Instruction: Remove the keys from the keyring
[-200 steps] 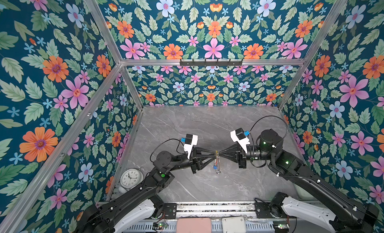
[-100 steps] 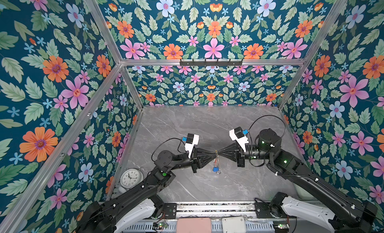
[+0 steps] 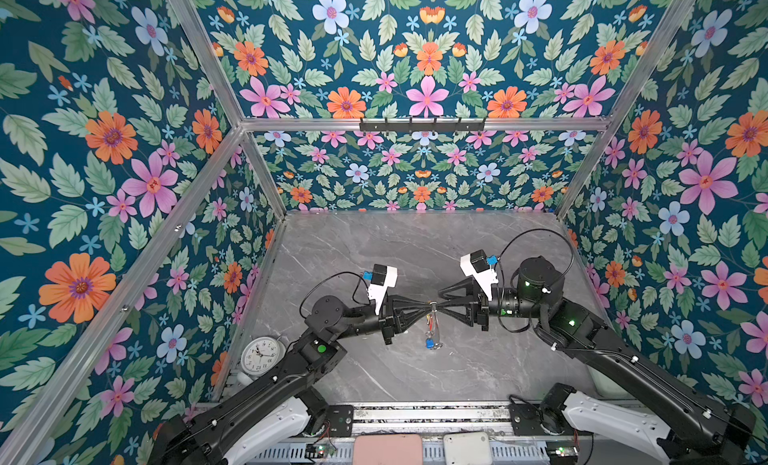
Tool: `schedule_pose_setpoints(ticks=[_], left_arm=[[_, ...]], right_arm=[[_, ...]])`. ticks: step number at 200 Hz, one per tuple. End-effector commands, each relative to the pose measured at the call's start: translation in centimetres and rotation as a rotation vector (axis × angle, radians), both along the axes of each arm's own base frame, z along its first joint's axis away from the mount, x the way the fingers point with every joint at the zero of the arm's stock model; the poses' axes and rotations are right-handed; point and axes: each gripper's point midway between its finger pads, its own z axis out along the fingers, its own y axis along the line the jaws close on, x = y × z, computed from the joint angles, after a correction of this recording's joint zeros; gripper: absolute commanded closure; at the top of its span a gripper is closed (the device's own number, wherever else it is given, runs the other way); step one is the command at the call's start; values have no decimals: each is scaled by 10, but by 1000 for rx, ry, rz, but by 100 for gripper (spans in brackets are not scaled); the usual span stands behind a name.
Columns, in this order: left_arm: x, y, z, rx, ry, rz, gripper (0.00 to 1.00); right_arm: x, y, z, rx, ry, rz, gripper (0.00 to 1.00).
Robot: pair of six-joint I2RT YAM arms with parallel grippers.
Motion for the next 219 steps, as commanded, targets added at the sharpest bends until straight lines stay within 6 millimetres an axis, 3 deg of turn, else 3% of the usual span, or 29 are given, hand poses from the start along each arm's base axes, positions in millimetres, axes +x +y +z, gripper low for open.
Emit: schedule_pose_setpoints(ticks=[1,43,94,145,219], left_arm=[[7,1,-14,111,5,54,100],[20,4,-35,335,51,129,100],[34,7,-45,514,24,182,100],[25,1,-44,600,-9,79,100],[4,-5,-29,558,-56,-42,100]], right_arm=[[11,-7,-4,-18,21,-96,57],[25,-14,-14,-49,91,-78,55],[20,-14,-14,-88,43,-17,53],[7,-4,-28,-131,87,139,51],[9,7,-32,-119,109,201,55]])
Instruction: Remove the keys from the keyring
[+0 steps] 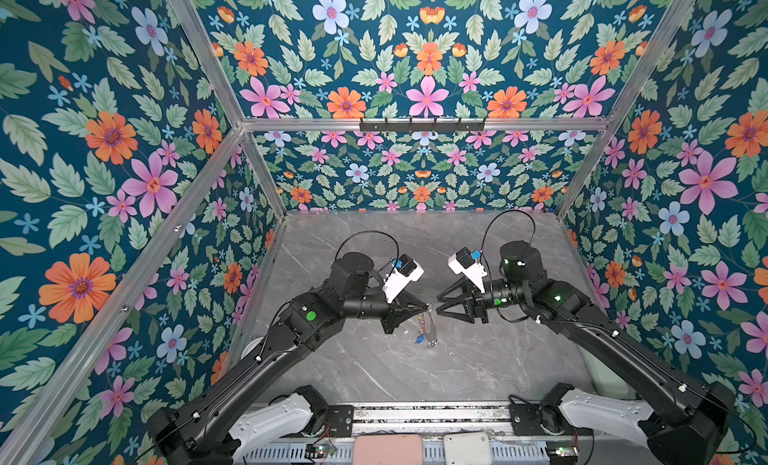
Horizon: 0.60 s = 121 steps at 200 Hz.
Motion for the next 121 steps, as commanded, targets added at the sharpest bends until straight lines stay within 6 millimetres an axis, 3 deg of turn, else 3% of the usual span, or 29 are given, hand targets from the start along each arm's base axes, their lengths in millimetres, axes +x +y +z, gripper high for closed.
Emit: schedule_pose_setpoints(ticks=[1,121], left_arm=[[-9,-2,9,-32,-20,-55,100],[-8,-4,5,-31,-15,-54,100]], right_arm=[[-3,5,7,33,-7,47,55],[-13,15,6,42,-4,96,78]])
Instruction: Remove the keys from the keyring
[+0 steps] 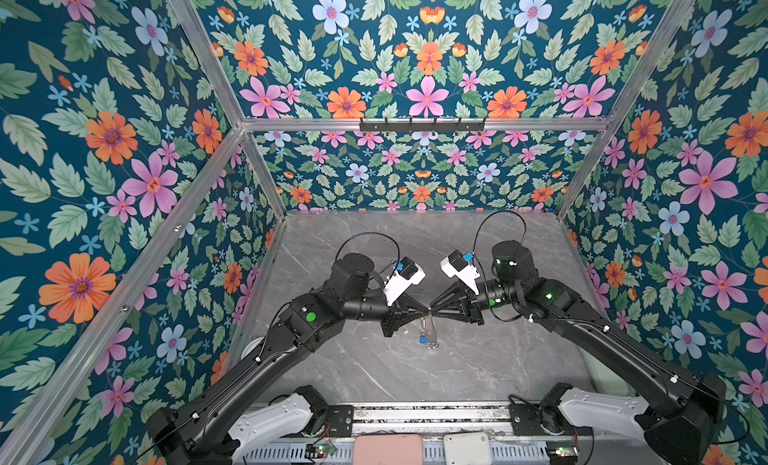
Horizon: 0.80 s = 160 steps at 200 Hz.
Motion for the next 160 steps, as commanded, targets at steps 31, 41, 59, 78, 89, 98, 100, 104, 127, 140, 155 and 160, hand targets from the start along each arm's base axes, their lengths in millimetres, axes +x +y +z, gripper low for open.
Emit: schedule_pose_setpoints(ticks=[31,41,59,78,89,98,100,104,127,140,155,160], left_arm=[[-1,-2,5,-21,-24,-19,100],[-1,-2,4,-21,-25,-16,100],[0,-2,4,-20,-25,-15,100],[0,-2,4,-22,-24,-13,100],[1,-2,5,-26,-26,-7,100],[2,-2,7,-33,-30,-2,98],[1,-2,8,-35,-31,-2,97],[1,-2,7,-37,-30,-2,94],[-1,-1,10,-56,-36,-4,78],[-1,0,11,-68,-38,3,72],[1,1,12,-77,-41,26,68],[2,2,13,-85,-44,37,67]], right_arm=[[-2,2,1,10,-3,14,86],[-2,2,1,9,-3,14,91],[-3,2,1,10,-4,17,100],[-3,1,1,16,-14,16,100],[-3,0,3,24,-25,12,100],[-3,0,4,30,-35,6,100],[-3,0,5,32,-37,5,100],[-3,0,5,33,-39,3,100],[-4,-2,7,40,-50,0,100],[-5,-3,8,43,-56,-4,100],[-6,-4,9,45,-61,-6,100],[-6,-4,10,46,-65,-7,100]])
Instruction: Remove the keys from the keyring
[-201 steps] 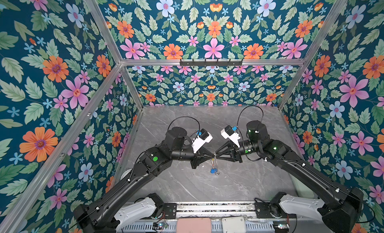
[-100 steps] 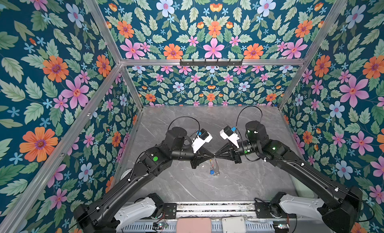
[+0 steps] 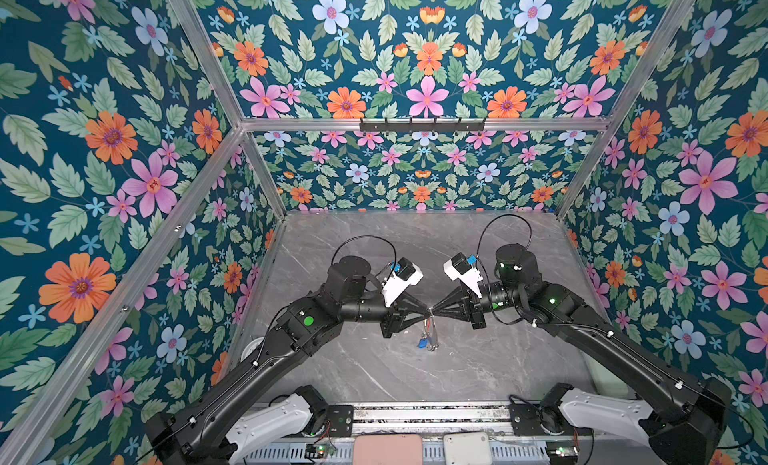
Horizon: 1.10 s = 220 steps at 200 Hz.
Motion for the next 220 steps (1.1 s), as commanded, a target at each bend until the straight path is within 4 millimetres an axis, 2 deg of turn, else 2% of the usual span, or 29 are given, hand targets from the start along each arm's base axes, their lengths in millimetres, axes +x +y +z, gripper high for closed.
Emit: schedule_pose_setpoints(ticks=[1,34,94,112,136,182,220], left_arm=[[4,0,11,-50,-21,28,67],[4,6,14,-128,-30,77,57],[-2,3,7,-197,-1,48,54],[-2,0,6,-210,4,33,59],[-4,-3,7,-220,8,10,73],[-4,-5,3,-212,23,1,92],[-7,-4,0,-207,36,-6,100]], right_arm=[[1,0,8,25,-32,-9,100],[1,-2,11,35,-44,-22,100],[-2,-3,15,51,-47,-22,100],[-3,-4,16,55,-47,-19,100],[-4,-4,16,55,-45,-21,100],[-2,-5,18,62,-61,-35,100],[0,-6,25,74,-85,-52,100]])
